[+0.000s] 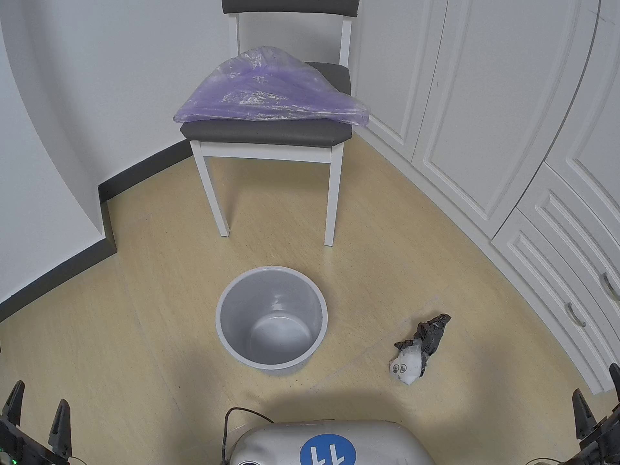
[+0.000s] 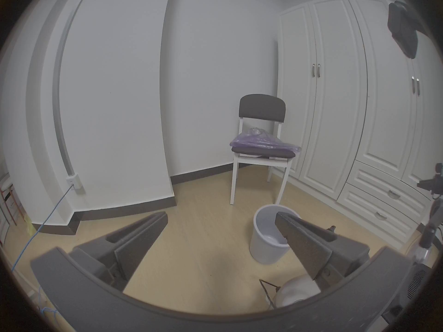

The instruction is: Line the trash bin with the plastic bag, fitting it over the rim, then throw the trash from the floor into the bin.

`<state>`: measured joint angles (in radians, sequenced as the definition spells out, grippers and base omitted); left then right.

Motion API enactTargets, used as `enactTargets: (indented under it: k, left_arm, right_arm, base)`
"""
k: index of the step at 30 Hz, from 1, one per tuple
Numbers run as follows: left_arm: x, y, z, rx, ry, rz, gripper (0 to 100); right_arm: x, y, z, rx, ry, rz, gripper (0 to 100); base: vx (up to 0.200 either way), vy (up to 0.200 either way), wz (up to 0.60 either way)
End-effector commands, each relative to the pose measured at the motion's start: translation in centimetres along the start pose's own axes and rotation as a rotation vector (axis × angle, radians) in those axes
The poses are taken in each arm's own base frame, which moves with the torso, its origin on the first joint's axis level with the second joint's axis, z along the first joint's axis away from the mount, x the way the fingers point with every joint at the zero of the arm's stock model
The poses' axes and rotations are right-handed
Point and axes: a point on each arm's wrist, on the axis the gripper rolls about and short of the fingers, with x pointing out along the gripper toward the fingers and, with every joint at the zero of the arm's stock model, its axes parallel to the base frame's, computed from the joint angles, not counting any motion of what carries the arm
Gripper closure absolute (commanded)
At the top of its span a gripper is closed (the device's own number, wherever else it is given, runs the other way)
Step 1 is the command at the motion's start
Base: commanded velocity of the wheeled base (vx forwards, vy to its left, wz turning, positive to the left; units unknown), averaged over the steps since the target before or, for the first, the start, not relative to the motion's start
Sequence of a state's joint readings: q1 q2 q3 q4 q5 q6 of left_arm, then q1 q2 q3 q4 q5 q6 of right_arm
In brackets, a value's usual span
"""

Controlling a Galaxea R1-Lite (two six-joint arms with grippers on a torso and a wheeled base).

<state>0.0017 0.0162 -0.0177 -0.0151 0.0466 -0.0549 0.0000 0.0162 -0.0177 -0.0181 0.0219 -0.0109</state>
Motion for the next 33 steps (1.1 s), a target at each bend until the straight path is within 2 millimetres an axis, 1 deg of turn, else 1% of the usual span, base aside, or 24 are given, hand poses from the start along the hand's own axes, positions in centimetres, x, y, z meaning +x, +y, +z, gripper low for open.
enactTargets:
  k: [1,3,4,6,7,8,9,10,11,14,15,16,18,20,22,23,24,25,26,27,28,30,31,33]
  left_arm:
    - [-1.3,-0.3,4.8,-0.016,-0.326,-0.059,0]
    - [-1.7,-0.4,6.2,-0.006,-0.360,-0.106,0]
    - [-1.7,-0.5,6.3,0.003,-0.348,-0.115,0]
    - [-1.5,-0.5,6.8,0.008,-0.287,-0.112,0]
    - [-1.0,-0.6,7.2,0.005,-0.216,-0.101,0]
    - [-0.8,-0.6,7.3,0.005,-0.200,-0.098,0]
    - [0.1,-0.6,8.1,-0.001,-0.118,-0.061,0]
    - [0.4,-0.6,8.4,-0.002,-0.102,-0.046,0]
    - [1.6,-0.6,9.9,0.001,-0.064,0.008,0]
    - [3.9,-0.8,12.9,0.015,-0.022,0.049,0]
    - [4.0,-0.8,13.0,0.015,-0.019,0.051,0]
    - [5.5,-0.9,14.4,0.042,0.004,0.058,0]
    - [6.7,-1.0,15.2,0.080,0.029,0.067,0]
    - [9.2,-0.8,15.9,0.169,0.101,0.106,0]
    - [11.0,-0.4,15.9,0.240,0.165,0.137,0]
    - [11.0,-0.4,15.9,0.240,0.165,0.137,0]
    - [13.3,0.2,15.9,0.323,0.235,0.169,0]
    - [14.1,0.5,15.9,0.347,0.253,0.179,0]
    - [15.7,1.0,15.8,0.384,0.277,0.198,0]
    - [16.6,1.3,15.8,0.403,0.283,0.204,0]
    - [16.6,1.3,15.8,0.403,0.283,0.204,0]
    - [19.5,2.2,15.6,0.478,0.281,0.198,0]
    - [20.5,2.6,15.3,0.505,0.286,0.195,0]
    - [22.3,3.1,14.7,0.558,0.307,0.189,0]
  right_arm:
    - [-0.9,0.2,5.3,-0.086,-0.280,0.097,0]
    - [-0.7,0.2,6.6,-0.057,-0.257,0.091,0]
    - [-0.4,0.2,6.9,-0.031,-0.232,0.092,0]
    - [0.5,0.1,7.5,0.041,-0.144,0.095,0]
    - [1.2,0.1,8.0,0.071,-0.085,0.099,0]
    - [1.4,0.1,8.1,0.078,-0.069,0.098,0]
    - [2.5,0.1,9.1,0.101,-0.006,0.098,0]
    - [2.9,0.0,9.4,0.103,0.011,0.097,0]
    - [4.3,0.0,10.6,0.106,0.057,0.091,0]
    - [6.9,-0.1,13.6,0.098,0.088,0.085,0]
    - [7.0,-0.1,13.8,0.098,0.090,0.085,0]
    - [8.6,-0.2,15.5,0.083,0.095,0.086,0]
    - [9.8,-0.2,16.4,0.059,0.105,0.087,0]
    - [11.8,-0.3,17.4,0.010,0.126,0.085,0]
    - [12.6,-0.3,17.5,0.000,0.141,0.087,0]
    - [12.6,-0.3,17.5,0.000,0.141,0.087,0]
    - [13.0,-0.2,17.1,-0.001,0.165,0.093,0]
    - [13.1,-0.2,16.8,-0.002,0.176,0.096,0]
    - [13.2,-0.2,16.2,-0.001,0.198,0.101,0]
    - [13.2,-0.2,15.7,-0.001,0.215,0.106,0]
    - [13.2,-0.2,15.7,-0.001,0.215,0.106,0]
    - [13.4,0.0,13.8,0.001,0.279,0.124,0]
    - [13.6,0.1,13.6,-0.005,0.289,0.136,0]
    - [14.5,0.2,13.8,0.009,0.280,0.141,0]
  base:
    - [0.000,0.000,0.00]
    - [0.000,0.000,0.00]
    - [0.000,0.000,0.00]
    - [0.000,0.000,0.00]
    - [0.000,0.000,0.00]
    - [0.000,0.000,0.00]
    - [0.000,0.000,0.00]
    - [0.000,0.000,0.00]
    - [0.000,0.000,0.00]
    - [0.000,0.000,0.00]
    - [0.000,0.000,0.00]
    - [0.000,0.000,0.00]
    - [0.000,0.000,0.00]
    - [0.000,0.000,0.00]
    - [0.000,0.000,0.00]
    - [0.000,0.000,0.00]
    - [0.000,0.000,0.00]
    - [0.000,0.000,0.00]
    - [0.000,0.000,0.00]
    - [0.000,0.000,0.00]
    - [0.000,0.000,0.00]
    - [0.000,0.000,0.00]
    - [0.000,0.000,0.00]
    - [0.000,0.000,0.00]
